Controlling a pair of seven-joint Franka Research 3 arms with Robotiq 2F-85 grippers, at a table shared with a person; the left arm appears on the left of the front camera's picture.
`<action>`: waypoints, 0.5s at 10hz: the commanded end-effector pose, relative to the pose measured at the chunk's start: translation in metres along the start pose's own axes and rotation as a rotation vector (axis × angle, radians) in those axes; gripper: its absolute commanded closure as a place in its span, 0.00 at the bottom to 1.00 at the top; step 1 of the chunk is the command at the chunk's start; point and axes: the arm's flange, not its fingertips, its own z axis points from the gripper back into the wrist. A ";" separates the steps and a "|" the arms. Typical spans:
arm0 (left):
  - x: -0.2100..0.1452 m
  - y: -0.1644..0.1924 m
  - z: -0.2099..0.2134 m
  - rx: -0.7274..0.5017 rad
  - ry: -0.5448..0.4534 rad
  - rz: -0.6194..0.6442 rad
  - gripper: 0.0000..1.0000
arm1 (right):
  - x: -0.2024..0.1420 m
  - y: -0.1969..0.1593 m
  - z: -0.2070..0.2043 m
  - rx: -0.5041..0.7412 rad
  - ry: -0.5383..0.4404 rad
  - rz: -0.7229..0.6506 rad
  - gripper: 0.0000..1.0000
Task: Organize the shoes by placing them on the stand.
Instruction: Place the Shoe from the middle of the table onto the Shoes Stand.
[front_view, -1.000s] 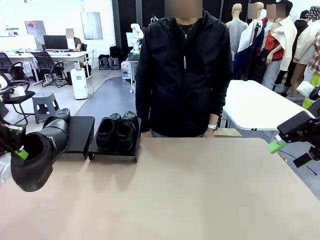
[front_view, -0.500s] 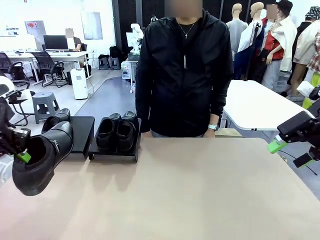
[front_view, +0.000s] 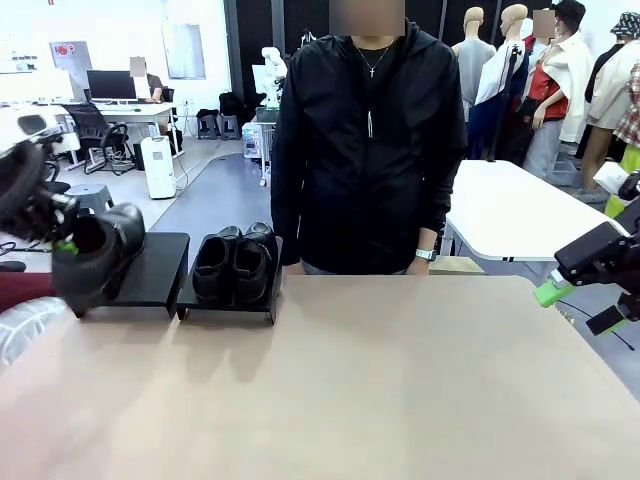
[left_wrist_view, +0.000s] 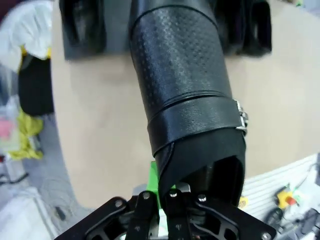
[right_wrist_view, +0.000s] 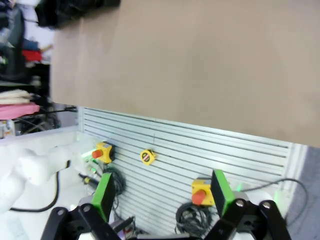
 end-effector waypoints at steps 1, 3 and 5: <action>0.069 0.009 -0.014 0.029 -0.031 -0.028 1.00 | 0.001 0.001 0.003 0.030 0.003 0.021 0.00; 0.114 0.031 -0.051 -0.018 -0.044 0.003 1.00 | 0.001 0.001 0.003 0.030 0.003 0.021 0.00; 0.143 0.046 -0.096 -0.046 -0.111 0.106 1.00 | 0.001 0.001 0.003 0.030 0.003 0.021 0.00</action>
